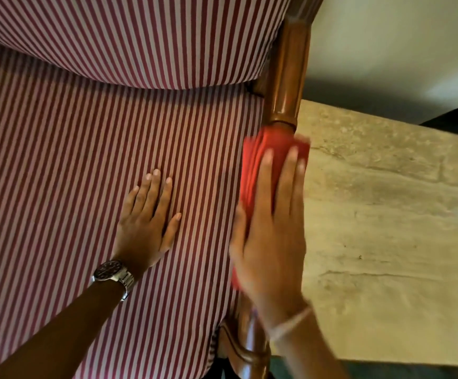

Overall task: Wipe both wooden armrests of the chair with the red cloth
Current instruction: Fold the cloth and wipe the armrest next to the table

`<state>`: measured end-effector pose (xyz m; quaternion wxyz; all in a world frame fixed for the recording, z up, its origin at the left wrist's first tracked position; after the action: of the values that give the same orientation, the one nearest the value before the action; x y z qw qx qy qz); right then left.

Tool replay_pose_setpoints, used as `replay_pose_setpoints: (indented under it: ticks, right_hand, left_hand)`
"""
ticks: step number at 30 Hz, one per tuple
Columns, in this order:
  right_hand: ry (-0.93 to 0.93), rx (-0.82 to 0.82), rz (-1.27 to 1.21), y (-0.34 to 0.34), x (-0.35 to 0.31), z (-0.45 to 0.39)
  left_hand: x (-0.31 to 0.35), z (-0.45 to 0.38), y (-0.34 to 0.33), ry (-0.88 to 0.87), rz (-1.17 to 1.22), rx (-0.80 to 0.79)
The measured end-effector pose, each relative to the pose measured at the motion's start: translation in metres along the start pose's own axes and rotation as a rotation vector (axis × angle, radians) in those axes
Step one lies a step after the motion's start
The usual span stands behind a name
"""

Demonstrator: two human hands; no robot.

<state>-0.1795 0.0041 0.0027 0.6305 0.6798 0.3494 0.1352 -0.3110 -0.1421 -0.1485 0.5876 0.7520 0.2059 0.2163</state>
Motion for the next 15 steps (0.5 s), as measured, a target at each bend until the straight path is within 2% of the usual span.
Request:
replay_pose_setpoints:
  ticks: [2, 3, 6, 9, 11, 15]
  right_hand:
    - [0.018, -0.03, 0.014, 0.003, 0.004, 0.038]
    - [0.022, -0.039, 0.026, 0.0, 0.006, 0.03]
    - [0.049, -0.006, 0.033, -0.012, -0.001, -0.056]
    - [-0.021, 0.043, 0.047, -0.014, 0.003, -0.126]
    - [-0.025, 0.056, 0.023, -0.015, 0.004, -0.101]
    - [-0.026, -0.023, -0.011, 0.004, 0.001, 0.041]
  left_hand:
    - [-0.001, 0.001, -0.003, -0.004, -0.013, -0.001]
    - [-0.001, 0.001, -0.003, -0.005, -0.014, -0.002]
    - [-0.002, 0.001, -0.004, 0.001, -0.017, -0.007]
    - [0.0, 0.001, -0.001, 0.009, 0.003, -0.013]
    - [-0.001, 0.002, 0.0, 0.009, -0.004, -0.018]
    - [-0.003, 0.003, -0.004, 0.0, -0.011, -0.018]
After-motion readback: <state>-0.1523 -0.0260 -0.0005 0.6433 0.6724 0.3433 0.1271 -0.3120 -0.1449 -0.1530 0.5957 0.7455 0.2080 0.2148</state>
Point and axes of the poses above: each hand's wrist, its own z-axis away from the middle knuckle, its own y-axis out of the back of the hand, x = y × z, the point moved 8 cm from there along -z, towards the middle knuckle, and after that the axes turned 10 degrees about x, right-handed, at the moved point
